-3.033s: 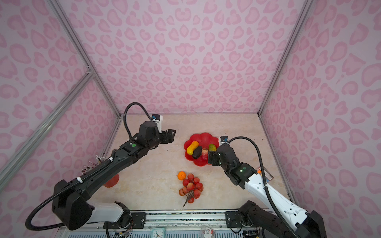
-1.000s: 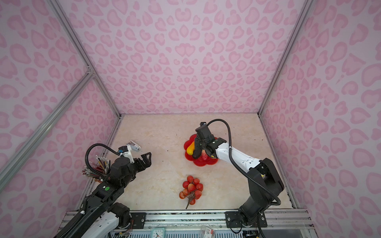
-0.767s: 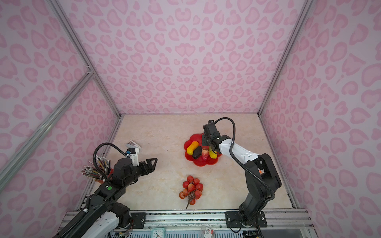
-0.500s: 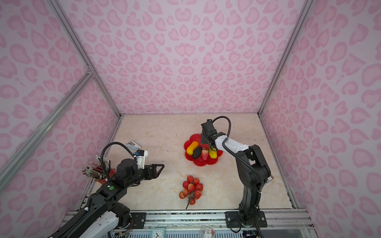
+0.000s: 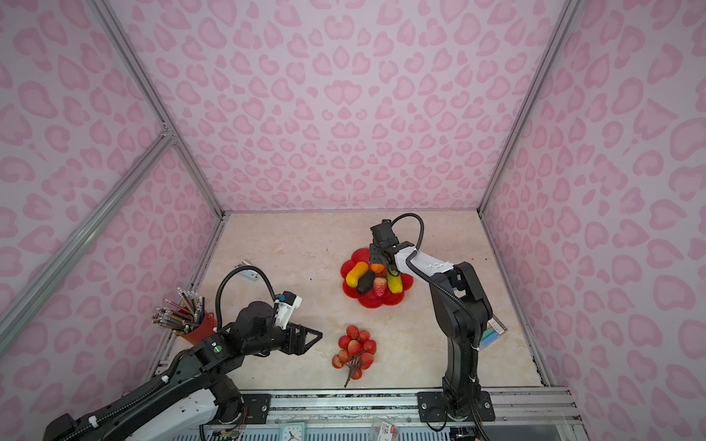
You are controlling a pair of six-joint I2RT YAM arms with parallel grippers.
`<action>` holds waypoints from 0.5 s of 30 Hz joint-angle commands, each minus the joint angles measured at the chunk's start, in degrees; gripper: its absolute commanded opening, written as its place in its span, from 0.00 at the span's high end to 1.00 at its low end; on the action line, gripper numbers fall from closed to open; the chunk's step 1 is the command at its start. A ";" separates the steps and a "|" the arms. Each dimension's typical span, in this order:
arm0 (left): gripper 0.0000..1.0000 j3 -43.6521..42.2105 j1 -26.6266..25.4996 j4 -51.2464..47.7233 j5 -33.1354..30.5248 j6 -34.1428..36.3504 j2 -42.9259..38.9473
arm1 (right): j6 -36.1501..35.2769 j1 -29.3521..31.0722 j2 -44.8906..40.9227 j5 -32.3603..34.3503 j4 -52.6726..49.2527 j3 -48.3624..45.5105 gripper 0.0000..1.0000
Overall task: Place and organize the fake fruits in the fruit bowl
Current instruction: 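Grasp the red lychee bunch stems with the left gripper while the right withdraws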
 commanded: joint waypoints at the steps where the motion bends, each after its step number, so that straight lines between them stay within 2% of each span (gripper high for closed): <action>1: 0.16 2.27 -2.35 -0.66 0.25 1.94 2.46 | 1.78 -0.03 -4.03 0.77 1.54 -2.78 0.33; 4: 0.17 4.14 -5.45 -0.99 -0.20 2.74 5.46 | 3.17 0.07 -10.98 0.60 5.62 -8.07 0.28; 7: 0.19 5.56 -8.99 -1.87 0.02 2.93 8.57 | 3.86 0.24 -19.12 -0.27 11.14 -15.69 0.16; 9: 0.20 6.46 -11.64 -2.88 0.41 3.02 10.47 | 4.25 0.34 -24.31 -0.41 13.92 -20.74 0.11; 15: 0.27 9.42 -19.14 -4.56 1.70 1.94 16.79 | 5.47 0.30 -34.83 1.01 12.39 -28.82 0.09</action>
